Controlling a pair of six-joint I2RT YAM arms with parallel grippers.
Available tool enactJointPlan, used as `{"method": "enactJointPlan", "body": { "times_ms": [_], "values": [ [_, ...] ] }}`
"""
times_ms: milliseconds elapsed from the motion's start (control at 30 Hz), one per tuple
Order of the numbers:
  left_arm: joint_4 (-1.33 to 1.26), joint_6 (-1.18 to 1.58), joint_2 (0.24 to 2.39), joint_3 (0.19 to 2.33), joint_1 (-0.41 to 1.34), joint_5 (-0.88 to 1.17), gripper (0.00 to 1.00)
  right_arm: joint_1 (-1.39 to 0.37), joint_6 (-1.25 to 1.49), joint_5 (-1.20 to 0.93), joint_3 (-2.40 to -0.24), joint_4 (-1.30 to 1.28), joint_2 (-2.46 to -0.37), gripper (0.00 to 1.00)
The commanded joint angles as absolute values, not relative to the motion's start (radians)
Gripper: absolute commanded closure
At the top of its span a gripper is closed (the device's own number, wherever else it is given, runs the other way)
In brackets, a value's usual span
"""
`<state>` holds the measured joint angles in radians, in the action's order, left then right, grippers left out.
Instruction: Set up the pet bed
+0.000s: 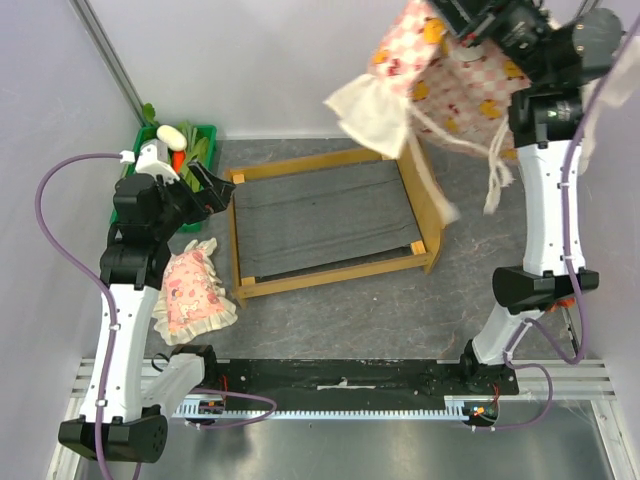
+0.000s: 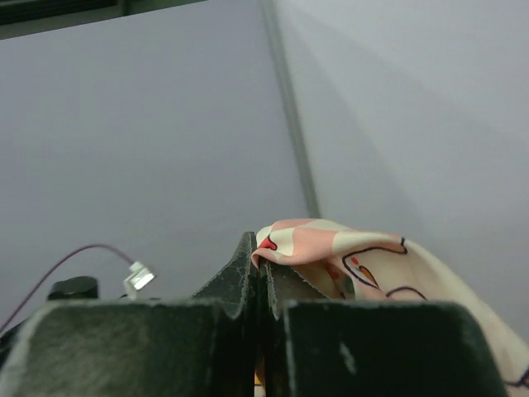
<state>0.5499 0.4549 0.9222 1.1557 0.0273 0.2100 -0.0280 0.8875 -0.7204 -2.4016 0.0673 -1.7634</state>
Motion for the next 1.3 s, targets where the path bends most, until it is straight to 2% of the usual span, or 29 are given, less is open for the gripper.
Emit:
{"method": "enactJointPlan", "body": {
  "times_ms": [0,433,467,533,567,600,667,700,800,867,1100,1267],
  "values": [
    [0.489,0.497,0.859,1.177,0.020,0.100,0.00,-0.170,0.974,-0.821,-2.531,0.157,-1.822,1.00],
    [0.569,0.408,0.764,1.367,0.020,-0.239,0.00,-0.423,1.078,-0.982,-2.557,0.281,-1.936,1.00],
    [0.568,0.400,0.752,1.382,0.020,-0.262,0.00,-0.443,1.125,-1.011,-2.536,0.288,-1.936,1.00],
    [0.565,0.381,0.741,1.391,0.020,-0.279,0.00,-0.477,1.146,-1.127,-2.304,0.386,-1.870,1.00],
    [0.555,0.356,0.738,1.388,0.020,-0.262,0.00,-0.498,1.134,-1.149,-2.190,0.412,-1.826,1.00],
    [0.555,0.344,0.742,1.387,0.020,-0.244,0.00,-0.503,1.071,-1.149,-1.960,0.428,-1.775,1.00],
    [0.567,0.321,0.767,1.390,0.020,-0.163,0.00,-0.503,0.972,-1.143,-1.789,0.378,-1.625,1.00],
    [0.589,0.321,0.811,1.394,0.020,-0.135,0.00,-0.503,0.775,-1.102,-1.698,0.191,-1.577,1.00],
    [0.580,0.331,0.902,1.399,0.018,-0.005,0.00,-0.506,0.510,-0.990,-1.619,-0.206,-1.419,1.00],
    [0.554,0.351,0.955,1.396,0.017,0.133,0.00,-0.505,0.419,-0.957,-1.554,-0.290,-1.317,1.00],
    [0.397,0.391,1.239,1.428,0.017,0.543,0.00,-0.508,0.500,-0.862,-1.199,-0.390,-1.020,1.00],
    [0.224,0.431,1.405,1.391,0.037,0.708,0.00,-0.506,0.599,-0.781,-1.031,-0.437,-0.833,1.00]
  ]
}}
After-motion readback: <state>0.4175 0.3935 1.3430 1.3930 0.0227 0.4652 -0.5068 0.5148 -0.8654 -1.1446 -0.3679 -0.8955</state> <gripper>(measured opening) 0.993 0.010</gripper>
